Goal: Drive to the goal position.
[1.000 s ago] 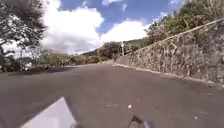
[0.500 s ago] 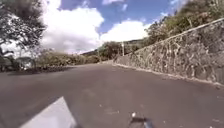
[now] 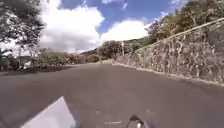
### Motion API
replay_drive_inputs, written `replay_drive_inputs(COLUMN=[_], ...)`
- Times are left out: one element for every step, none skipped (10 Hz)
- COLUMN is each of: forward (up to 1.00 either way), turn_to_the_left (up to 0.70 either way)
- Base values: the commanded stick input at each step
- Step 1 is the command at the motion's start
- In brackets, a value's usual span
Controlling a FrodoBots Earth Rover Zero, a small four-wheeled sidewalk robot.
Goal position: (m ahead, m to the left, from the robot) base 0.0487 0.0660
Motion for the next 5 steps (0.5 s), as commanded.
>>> replay_drive_inputs(forward=[0.45,0.45,0.45,0.45,0.45], turn_to_the_left=[0.0,0.0,0.0,0.0,0.0])
